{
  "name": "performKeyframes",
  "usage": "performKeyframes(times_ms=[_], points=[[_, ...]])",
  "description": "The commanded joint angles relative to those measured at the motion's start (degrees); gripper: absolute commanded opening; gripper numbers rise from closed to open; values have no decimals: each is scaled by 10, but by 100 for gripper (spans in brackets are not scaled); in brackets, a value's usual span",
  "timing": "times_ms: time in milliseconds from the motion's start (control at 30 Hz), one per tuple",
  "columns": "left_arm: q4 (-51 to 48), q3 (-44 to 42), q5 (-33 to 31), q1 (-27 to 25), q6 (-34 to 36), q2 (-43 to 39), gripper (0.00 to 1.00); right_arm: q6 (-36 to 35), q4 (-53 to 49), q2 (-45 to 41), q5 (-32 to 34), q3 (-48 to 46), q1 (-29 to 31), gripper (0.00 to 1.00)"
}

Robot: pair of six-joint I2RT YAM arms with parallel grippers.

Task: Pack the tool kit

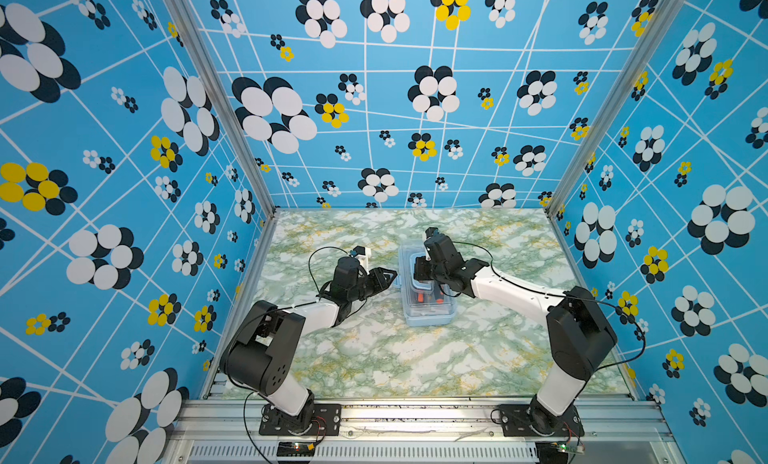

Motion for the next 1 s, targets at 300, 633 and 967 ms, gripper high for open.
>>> performKeyframes(times_ms=[300,633,967], points=[[33,-2,20,-11,-5,23,26,-5,-56,31,-39,-13,10,0],[58,-9,23,-15,-9,30,22,-6,-58,34,-36,-14,10,0],[43,2,27,-19,2,42,21,-8,-61,39,-35,-9,9,0]])
